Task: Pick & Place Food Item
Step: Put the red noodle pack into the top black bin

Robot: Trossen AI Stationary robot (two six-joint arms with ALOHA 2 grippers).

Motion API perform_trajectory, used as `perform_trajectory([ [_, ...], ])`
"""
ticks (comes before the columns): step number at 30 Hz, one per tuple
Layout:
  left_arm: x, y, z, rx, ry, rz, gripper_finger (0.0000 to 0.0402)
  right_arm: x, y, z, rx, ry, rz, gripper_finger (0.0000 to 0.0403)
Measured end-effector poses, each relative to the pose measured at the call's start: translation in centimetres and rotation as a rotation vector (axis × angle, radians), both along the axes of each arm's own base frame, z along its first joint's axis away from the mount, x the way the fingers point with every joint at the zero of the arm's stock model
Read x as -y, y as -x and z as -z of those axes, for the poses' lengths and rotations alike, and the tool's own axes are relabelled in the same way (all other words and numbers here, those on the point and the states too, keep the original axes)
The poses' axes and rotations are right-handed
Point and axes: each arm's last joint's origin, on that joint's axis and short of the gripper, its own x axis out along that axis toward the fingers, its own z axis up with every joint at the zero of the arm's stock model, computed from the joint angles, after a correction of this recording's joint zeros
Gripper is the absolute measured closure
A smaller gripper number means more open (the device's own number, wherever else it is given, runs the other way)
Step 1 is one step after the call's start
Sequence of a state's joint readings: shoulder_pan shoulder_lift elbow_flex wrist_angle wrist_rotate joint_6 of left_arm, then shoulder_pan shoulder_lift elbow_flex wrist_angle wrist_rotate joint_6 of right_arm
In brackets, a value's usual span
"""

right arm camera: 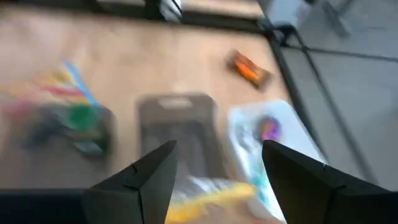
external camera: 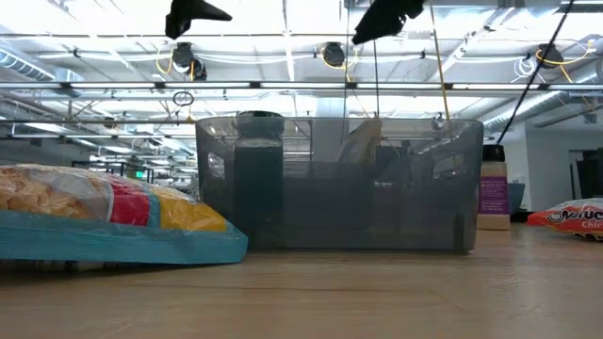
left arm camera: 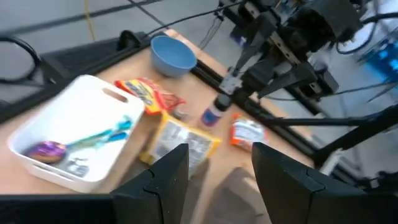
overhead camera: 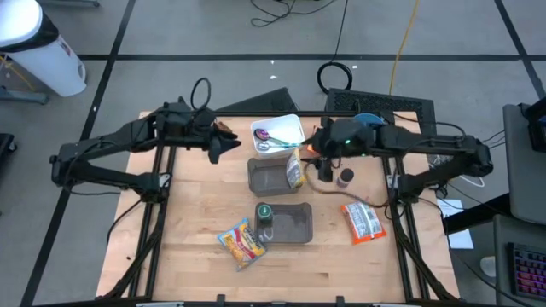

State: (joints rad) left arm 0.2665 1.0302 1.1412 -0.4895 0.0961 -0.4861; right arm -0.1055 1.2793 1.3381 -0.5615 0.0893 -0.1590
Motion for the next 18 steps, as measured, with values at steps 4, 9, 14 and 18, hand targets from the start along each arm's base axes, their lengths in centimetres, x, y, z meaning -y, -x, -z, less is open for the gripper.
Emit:
perform_trajectory([
  [4,-0.9,0.7,0.0,-0.028,-0.095,-0.005,0.0218,-0.2,-1.6,1.0,-0.2,0.092,0.081,0.0172],
  [9,-2.2,1.6,0.3,-0.078,-0.131,0.007,0.0218,-0.1,-3.6,3.8,-0.396,0.03,0.159,0.0178],
  [14,-3.2,2.4,0.9,-0.133,-0.13,0.06,0.0218,0.4,-4.6,6.4,-0.529,0.037,0.286,0.0181],
  [18,-3.8,2.9,1.3,-0.175,-0.131,0.07,0.0218,1.3,-5.0,8.0,-0.602,0.014,0.355,0.0181],
])
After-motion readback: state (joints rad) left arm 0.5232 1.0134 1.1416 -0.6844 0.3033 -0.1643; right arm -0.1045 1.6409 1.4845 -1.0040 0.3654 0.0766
